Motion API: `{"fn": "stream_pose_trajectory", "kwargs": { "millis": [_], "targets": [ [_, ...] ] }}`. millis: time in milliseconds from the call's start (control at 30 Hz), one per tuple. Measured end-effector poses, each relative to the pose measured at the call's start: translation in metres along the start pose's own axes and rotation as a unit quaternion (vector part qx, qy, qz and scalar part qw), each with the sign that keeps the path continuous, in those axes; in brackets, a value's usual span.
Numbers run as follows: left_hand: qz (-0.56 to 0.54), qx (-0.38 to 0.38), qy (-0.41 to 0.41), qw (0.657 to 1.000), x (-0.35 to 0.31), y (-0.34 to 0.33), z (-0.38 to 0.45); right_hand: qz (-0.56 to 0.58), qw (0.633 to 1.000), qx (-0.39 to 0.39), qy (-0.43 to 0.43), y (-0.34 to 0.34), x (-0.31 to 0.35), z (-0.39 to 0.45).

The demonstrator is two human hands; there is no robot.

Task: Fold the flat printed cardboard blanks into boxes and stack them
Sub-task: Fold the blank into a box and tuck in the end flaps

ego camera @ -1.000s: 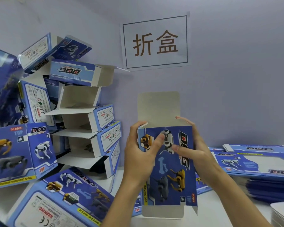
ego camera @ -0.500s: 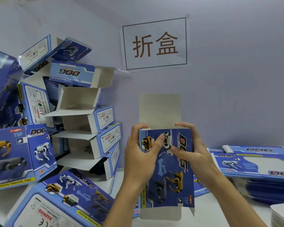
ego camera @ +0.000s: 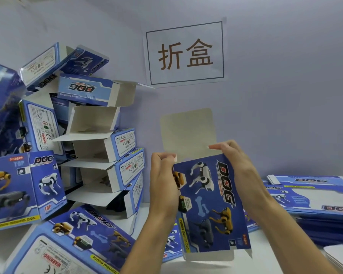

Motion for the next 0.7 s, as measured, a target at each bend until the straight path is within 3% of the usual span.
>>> {"fn": "stream_pose_trajectory", "kwargs": {
  "millis": [333,700],
  "targets": [
    [-0.049,-0.028,0.028,0.998,-0.006,0.001,0.001,0.061,0.997,-0.026,-0.028,-0.001,-0.010,0.001],
    [-0.060,-0.024,0.052,0.997,-0.006,0.001,0.001,0.105,0.991,0.013,-0.083,-0.010,-0.014,0.001]
  ]
}}
Point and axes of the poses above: each hand's wrist, its own z-axis towards the middle knuckle, its own y-axis out of the back of the hand, x = y × z, the point moved 6 cm from there along z, towards the middle knuckle, and after that the axes turned 10 degrees about -y, right-handed, at the moved point
